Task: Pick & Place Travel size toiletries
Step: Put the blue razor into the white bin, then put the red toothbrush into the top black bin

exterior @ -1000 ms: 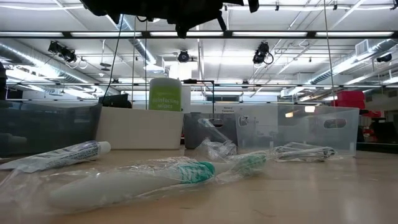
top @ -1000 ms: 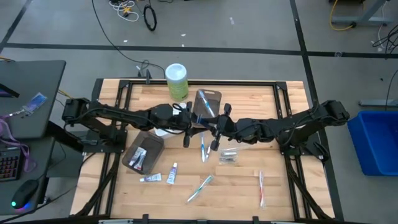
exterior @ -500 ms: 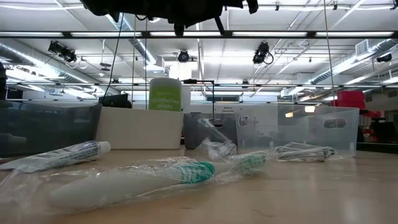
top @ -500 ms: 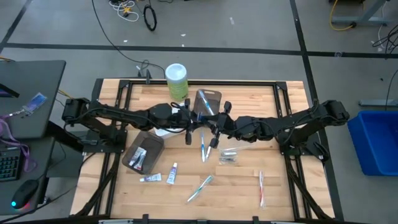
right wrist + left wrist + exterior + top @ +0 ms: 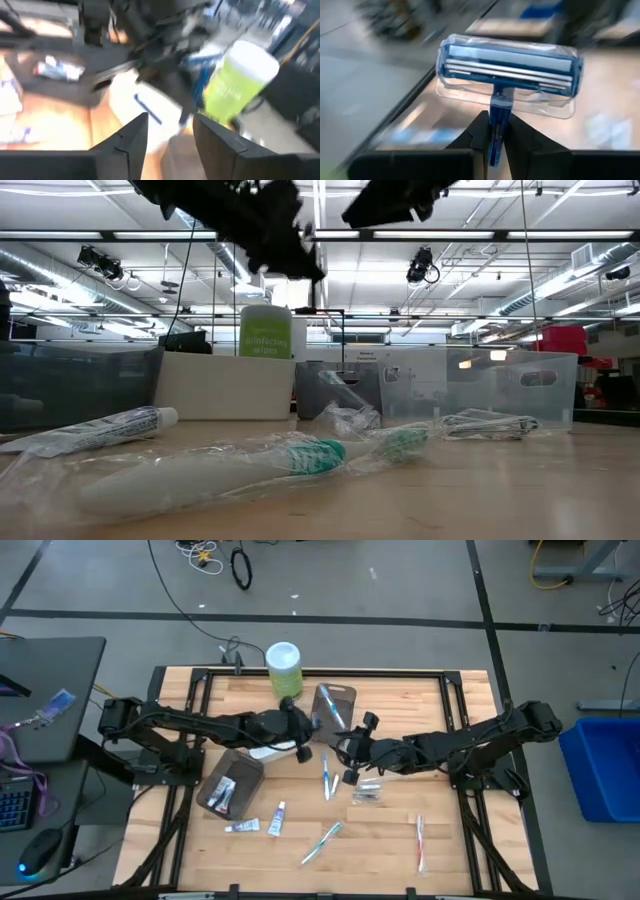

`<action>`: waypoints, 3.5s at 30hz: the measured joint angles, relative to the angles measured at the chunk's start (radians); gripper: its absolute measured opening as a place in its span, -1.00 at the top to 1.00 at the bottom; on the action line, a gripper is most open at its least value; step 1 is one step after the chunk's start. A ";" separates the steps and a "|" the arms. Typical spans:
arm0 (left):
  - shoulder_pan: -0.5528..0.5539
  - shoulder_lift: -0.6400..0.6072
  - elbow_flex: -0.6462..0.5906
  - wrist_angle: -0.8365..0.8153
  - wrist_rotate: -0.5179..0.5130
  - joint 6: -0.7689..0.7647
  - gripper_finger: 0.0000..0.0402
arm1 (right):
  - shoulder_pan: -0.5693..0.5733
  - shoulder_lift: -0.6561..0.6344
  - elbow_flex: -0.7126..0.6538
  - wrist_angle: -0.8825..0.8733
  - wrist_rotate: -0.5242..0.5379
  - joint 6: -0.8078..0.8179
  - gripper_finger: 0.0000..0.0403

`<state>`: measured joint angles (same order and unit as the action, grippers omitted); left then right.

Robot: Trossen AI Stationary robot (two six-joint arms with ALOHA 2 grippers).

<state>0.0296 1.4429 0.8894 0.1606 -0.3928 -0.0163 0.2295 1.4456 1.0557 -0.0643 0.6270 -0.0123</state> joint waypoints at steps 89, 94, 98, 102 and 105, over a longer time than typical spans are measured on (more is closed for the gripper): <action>0.223 0.016 -0.029 -0.299 0.192 -0.137 0.34 | 0.398 0.211 -0.166 -0.671 -0.822 1.778 0.93; 0.223 0.016 -0.029 -0.280 0.190 -0.137 0.34 | 0.359 0.081 -0.112 -0.653 -0.561 1.629 0.92; 0.223 0.016 -0.029 -0.238 0.188 -0.137 0.34 | 0.321 -0.017 -0.099 -0.568 -0.163 1.333 0.92; 0.223 0.016 -0.029 -0.221 0.188 -0.121 0.34 | 0.259 -0.049 -0.100 -0.431 0.267 1.021 0.92; 0.223 0.016 -0.029 -0.225 0.188 -0.086 0.34 | 0.183 -0.036 -0.100 -0.294 0.549 0.880 0.92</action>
<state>0.2523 1.4593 0.8600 -0.0642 -0.2050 -0.1021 0.4127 1.4091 0.9562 -0.3587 1.1757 0.8677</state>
